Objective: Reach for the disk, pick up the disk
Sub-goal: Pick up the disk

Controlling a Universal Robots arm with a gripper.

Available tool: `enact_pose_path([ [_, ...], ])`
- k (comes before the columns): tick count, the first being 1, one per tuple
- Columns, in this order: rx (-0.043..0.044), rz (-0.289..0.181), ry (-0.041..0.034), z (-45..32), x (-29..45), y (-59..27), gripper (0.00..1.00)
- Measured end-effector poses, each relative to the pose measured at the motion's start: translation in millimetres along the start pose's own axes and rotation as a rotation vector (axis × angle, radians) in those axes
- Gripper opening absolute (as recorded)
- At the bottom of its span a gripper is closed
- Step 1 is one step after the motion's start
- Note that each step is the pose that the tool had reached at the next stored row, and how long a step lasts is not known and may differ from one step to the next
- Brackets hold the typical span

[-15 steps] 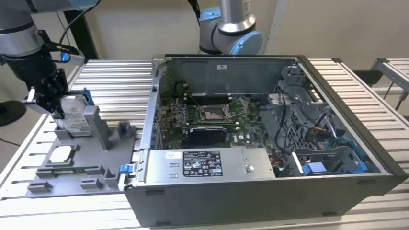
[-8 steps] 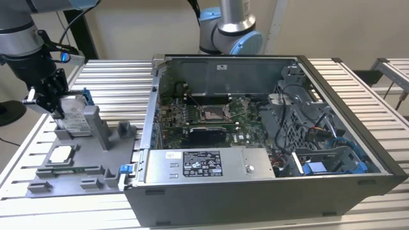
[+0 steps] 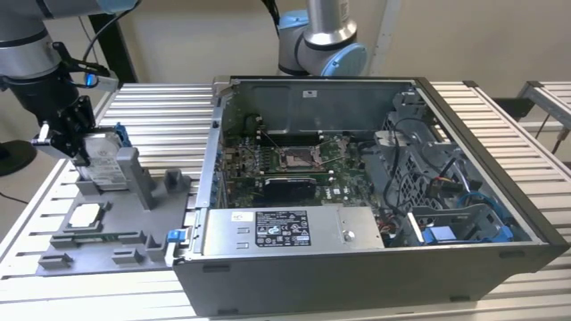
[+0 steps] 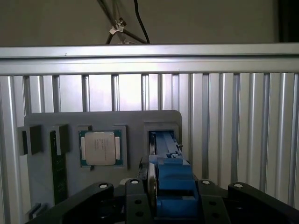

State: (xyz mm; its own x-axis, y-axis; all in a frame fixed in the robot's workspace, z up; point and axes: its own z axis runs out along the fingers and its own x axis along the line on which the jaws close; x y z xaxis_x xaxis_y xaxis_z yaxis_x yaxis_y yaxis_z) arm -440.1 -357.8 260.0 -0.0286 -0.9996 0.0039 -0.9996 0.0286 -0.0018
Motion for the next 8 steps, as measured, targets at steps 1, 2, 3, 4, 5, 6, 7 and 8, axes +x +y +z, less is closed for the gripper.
enact_pose_path([
  [1,0.0000,0.000,0.0000,0.0,0.0,0.0,0.00],
  [2,0.0000,0.000,0.0000,0.0,0.0,0.0,0.00],
  [3,0.0002,0.000,-0.0001,0.0,0.0,0.0,0.00],
  [4,0.0004,0.000,-0.0002,-0.3,0.0,0.0,0.00],
  [5,0.0004,0.000,-0.0003,-0.8,0.0,0.0,0.00],
  [6,0.0001,0.000,-0.0002,-1.7,0.0,0.0,0.00],
  [7,0.0000,0.000,-0.0001,-3.0,0.0,0.0,0.00],
  [8,0.0001,0.000,-0.0001,-4.3,0.0,0.0,0.00],
])
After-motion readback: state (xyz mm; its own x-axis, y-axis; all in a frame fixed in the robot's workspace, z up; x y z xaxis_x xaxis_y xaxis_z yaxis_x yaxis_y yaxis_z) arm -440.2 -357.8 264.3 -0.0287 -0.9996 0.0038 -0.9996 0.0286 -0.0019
